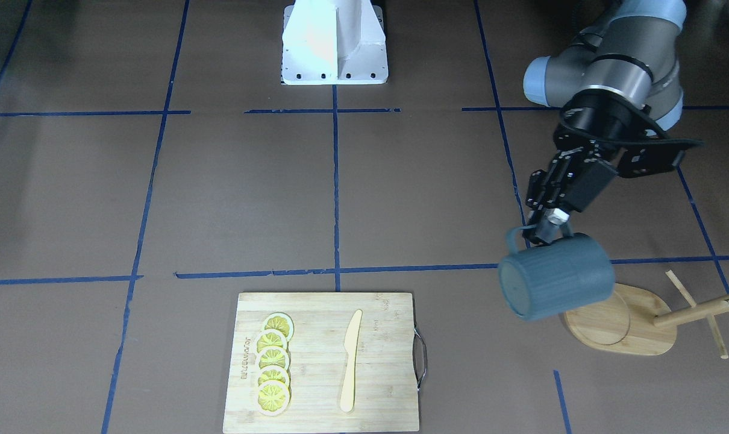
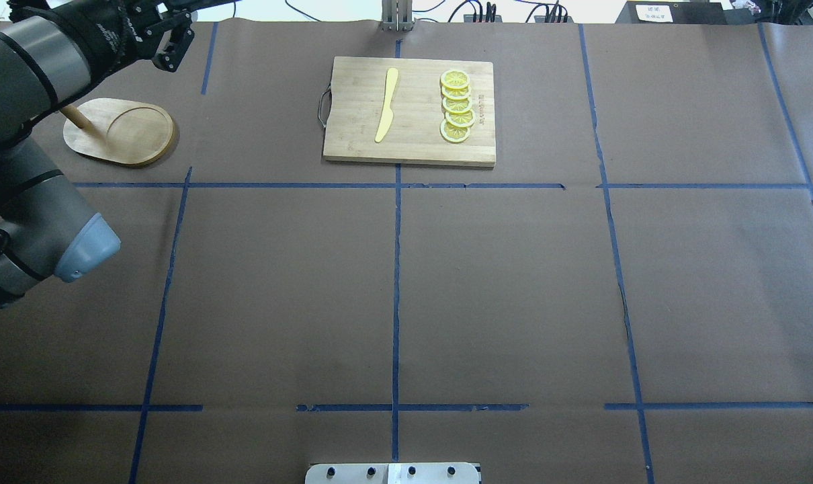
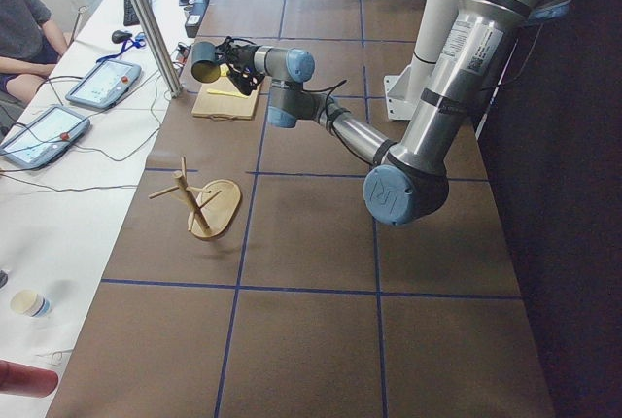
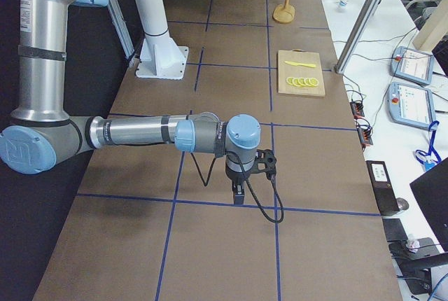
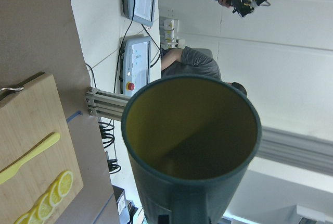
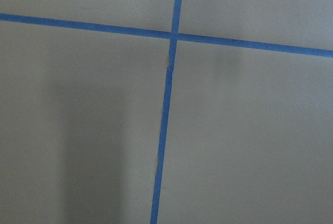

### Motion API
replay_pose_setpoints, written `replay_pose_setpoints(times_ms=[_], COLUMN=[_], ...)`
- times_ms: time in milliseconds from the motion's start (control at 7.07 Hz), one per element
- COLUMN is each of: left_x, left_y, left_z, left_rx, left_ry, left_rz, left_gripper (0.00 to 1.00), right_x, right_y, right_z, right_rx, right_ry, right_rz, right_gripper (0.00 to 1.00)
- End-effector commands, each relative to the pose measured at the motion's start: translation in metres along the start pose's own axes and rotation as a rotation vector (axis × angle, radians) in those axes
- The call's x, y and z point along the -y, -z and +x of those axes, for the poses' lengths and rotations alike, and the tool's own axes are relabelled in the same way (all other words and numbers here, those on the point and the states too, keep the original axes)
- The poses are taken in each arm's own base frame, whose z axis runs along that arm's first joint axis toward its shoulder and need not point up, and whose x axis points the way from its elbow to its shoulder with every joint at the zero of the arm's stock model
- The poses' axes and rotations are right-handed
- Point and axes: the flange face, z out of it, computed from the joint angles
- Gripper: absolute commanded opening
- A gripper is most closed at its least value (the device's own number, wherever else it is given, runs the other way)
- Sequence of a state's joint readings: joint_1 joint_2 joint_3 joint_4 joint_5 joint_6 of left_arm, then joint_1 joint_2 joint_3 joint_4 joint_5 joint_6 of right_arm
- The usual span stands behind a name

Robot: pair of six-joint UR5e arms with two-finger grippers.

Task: Hang cup on storage rack
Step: 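Lift the mug by its handle with the left gripper toward the rack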

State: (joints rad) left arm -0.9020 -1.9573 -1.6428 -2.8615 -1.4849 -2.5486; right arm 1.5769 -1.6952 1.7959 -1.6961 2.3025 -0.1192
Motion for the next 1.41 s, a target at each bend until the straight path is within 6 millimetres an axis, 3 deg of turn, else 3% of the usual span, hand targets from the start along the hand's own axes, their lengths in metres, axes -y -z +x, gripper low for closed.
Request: replay_pose_setpoints(times_ms=[0,424,848,1131,1273], left_x=[0.057,0.137,0.182,0.217,0.229], left_y=[0.008,0.014,0.031,0.058,0.063], left_z=[0.004,-0.008,-0.004,-0.028,-0.036], left_rx=[-0.048,-0.107,-0.078,-0.084,-0.085], left_ry=[0.187,0.262,0.257,0.278,0.278], left_rz=[0.031,0.028,0.015,0.005,0.003], left_gripper=[0.00,0.00,0.00,0.00,0.00], right_x=[0.000,0.000,-0.001,0.000,0.000], right_y=[-0.002,-0.003,-0.003,-0.002,-0.002], right_z=[0.001,0.003,0.003,0.002,0.002], right_rx=[-0.001,-0.001,0.001,-0.001,-0.001], right_ry=[-0.001,-0.003,-0.003,0.001,-0.001], right_rz=[-0.004,-0.006,-0.006,-0.004,-0.004], right_gripper=[1.00,1.00,1.00,1.00,1.00])
